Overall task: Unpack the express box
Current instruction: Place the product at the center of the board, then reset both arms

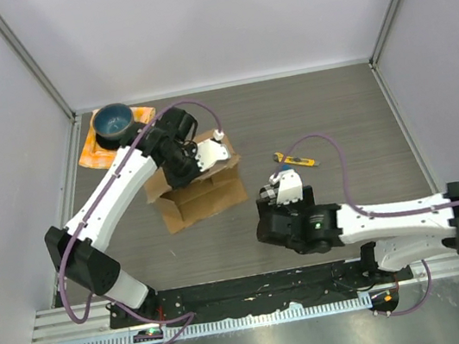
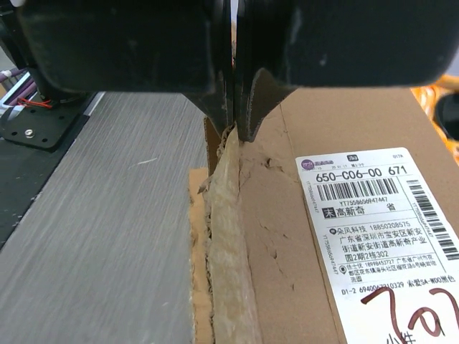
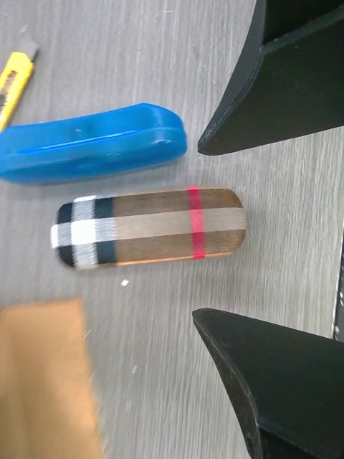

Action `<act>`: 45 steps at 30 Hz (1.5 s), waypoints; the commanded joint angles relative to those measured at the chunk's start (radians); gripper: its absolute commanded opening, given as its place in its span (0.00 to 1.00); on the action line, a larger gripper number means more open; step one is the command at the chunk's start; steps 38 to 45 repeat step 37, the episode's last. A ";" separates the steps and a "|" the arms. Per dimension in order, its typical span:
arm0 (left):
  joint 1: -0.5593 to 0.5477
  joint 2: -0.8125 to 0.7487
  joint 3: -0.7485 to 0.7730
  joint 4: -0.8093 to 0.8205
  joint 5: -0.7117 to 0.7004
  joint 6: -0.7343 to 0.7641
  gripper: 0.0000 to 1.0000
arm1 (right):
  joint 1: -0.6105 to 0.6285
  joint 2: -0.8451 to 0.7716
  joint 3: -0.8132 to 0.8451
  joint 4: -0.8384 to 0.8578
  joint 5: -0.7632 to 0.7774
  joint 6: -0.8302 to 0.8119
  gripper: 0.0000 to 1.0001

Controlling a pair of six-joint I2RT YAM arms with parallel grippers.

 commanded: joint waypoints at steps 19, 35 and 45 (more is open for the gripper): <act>-0.210 -0.006 0.166 -0.164 -0.107 -0.162 1.00 | -0.555 -0.194 0.224 -0.052 -0.147 -0.370 0.97; 0.206 -0.215 0.073 0.117 0.101 -0.409 1.00 | -0.555 -0.136 0.298 0.015 -0.197 -0.537 0.98; 0.253 -0.239 0.000 0.148 0.167 -0.420 1.00 | -0.555 -0.131 0.294 0.034 -0.199 -0.538 0.98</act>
